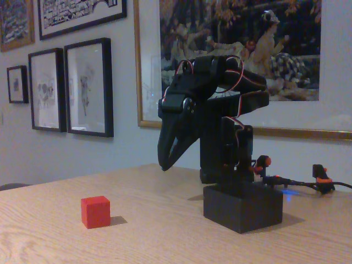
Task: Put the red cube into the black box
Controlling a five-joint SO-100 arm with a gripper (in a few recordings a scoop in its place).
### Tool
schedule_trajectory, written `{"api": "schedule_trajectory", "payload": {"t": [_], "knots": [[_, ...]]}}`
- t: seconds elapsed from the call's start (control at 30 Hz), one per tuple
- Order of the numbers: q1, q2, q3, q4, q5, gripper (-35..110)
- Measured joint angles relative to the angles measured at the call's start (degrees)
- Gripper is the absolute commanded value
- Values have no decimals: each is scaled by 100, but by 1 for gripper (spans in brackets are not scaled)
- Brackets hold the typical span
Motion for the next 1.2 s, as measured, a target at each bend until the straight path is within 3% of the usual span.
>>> {"api": "schedule_trajectory", "payload": {"t": [0.2,0.47,0.67,0.97,1.2], "knots": [[237,1125,176,668,-35,2],[264,1178,193,571,-79,12],[281,-492,-264,-580,-272,12],[712,-2971,-2039,-1310,-1389,14],[299,-4693,-2918,-1925,-2030,29]]}}
